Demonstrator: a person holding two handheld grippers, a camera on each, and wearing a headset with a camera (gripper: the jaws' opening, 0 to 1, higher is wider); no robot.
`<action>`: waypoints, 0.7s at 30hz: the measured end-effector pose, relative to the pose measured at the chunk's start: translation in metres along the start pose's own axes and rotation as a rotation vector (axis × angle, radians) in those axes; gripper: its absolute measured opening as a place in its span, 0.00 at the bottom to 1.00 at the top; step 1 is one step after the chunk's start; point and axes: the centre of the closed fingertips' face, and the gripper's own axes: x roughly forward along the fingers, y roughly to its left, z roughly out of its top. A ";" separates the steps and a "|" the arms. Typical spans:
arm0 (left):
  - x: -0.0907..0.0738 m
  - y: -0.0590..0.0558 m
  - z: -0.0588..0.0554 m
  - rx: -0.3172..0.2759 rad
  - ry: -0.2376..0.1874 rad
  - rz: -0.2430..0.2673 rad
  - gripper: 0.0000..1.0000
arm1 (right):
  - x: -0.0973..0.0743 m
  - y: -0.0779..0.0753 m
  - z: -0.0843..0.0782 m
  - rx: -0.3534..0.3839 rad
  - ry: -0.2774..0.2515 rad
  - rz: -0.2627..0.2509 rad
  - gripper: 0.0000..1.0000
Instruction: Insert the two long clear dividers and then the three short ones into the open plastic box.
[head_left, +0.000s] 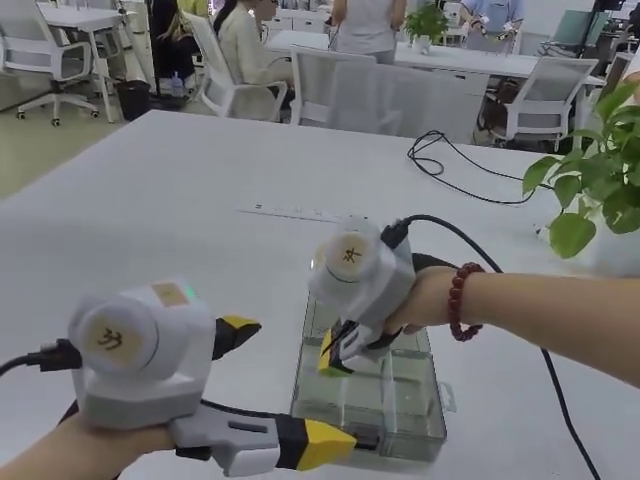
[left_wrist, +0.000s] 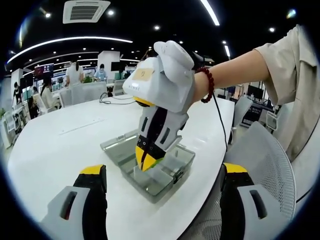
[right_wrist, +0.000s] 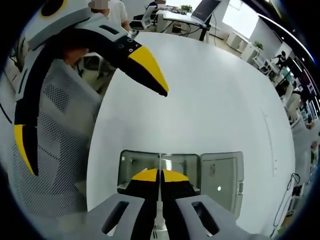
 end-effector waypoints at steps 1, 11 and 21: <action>0.000 0.000 0.000 0.000 0.001 0.000 0.96 | 0.001 0.000 0.000 -0.001 0.000 0.002 0.02; 0.001 0.000 0.000 -0.005 0.001 0.005 0.97 | 0.012 0.000 -0.006 0.016 0.012 0.018 0.02; 0.006 -0.001 0.002 -0.007 -0.001 0.006 0.97 | 0.024 0.002 -0.013 0.022 0.054 0.040 0.02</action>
